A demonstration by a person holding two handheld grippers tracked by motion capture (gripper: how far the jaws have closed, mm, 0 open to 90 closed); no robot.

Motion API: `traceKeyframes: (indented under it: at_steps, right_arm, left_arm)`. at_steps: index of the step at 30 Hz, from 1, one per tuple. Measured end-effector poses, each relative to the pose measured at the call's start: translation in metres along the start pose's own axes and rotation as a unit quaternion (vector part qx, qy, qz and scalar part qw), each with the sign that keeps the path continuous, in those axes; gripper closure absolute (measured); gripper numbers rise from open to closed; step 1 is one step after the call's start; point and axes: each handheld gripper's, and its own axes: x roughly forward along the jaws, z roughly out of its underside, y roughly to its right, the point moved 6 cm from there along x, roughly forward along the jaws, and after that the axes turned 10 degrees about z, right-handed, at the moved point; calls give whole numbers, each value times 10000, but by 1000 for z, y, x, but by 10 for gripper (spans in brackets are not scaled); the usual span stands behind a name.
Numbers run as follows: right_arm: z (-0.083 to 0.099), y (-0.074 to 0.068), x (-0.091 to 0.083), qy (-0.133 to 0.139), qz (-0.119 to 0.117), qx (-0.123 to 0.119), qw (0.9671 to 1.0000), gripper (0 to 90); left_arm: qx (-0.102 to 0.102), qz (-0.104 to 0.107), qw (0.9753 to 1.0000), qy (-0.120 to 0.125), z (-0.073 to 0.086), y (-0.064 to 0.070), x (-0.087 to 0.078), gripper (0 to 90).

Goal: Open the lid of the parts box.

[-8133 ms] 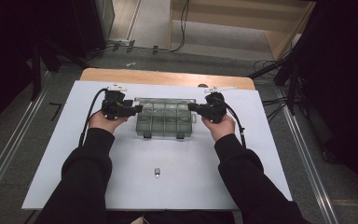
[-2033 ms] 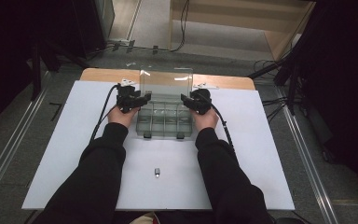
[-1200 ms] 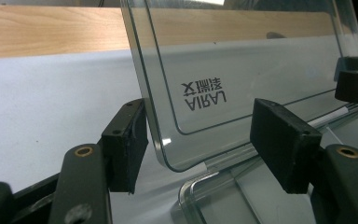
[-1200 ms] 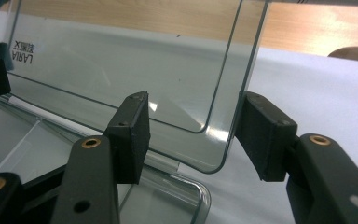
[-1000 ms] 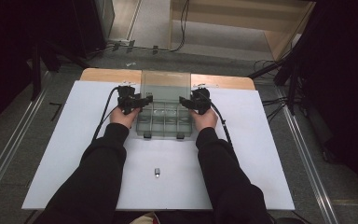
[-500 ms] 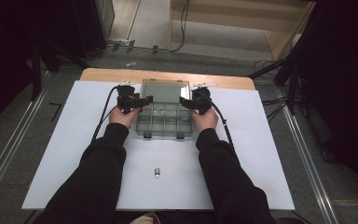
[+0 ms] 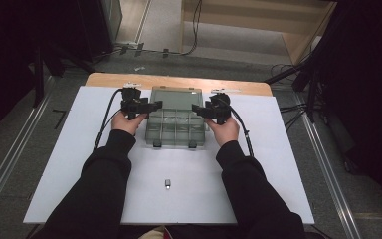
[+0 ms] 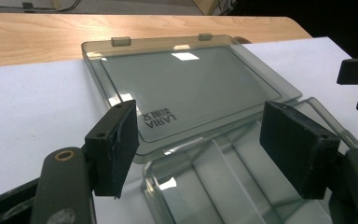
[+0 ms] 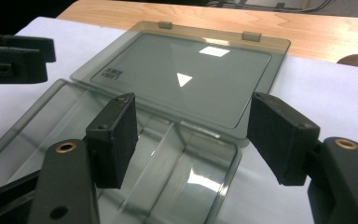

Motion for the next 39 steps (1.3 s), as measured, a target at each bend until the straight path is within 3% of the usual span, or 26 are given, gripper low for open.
traceKeyframes:
  at_steps: [8,13,28,33,39]
  right_arm:
    - [5,-11,-20,-52,-333,-192,9992,311]
    - [9,-20,-32,-68,-551,-322,9979,311]
    - [28,-36,-47,-173,-857,-611,9943,311]
    - [32,-39,-54,-213,-970,-709,9925,311]
    - [36,-43,-62,-218,-1076,-788,9908,311]
  left_arm:
    - [196,101,9997,-144,-1,16,-14,289]
    - [183,201,9995,-148,-1,21,-23,290]
    - [245,399,9983,-351,17,39,-41,290]
    - [390,464,9971,-465,25,49,-47,290]
    - [403,591,9962,-501,33,57,-56,290]
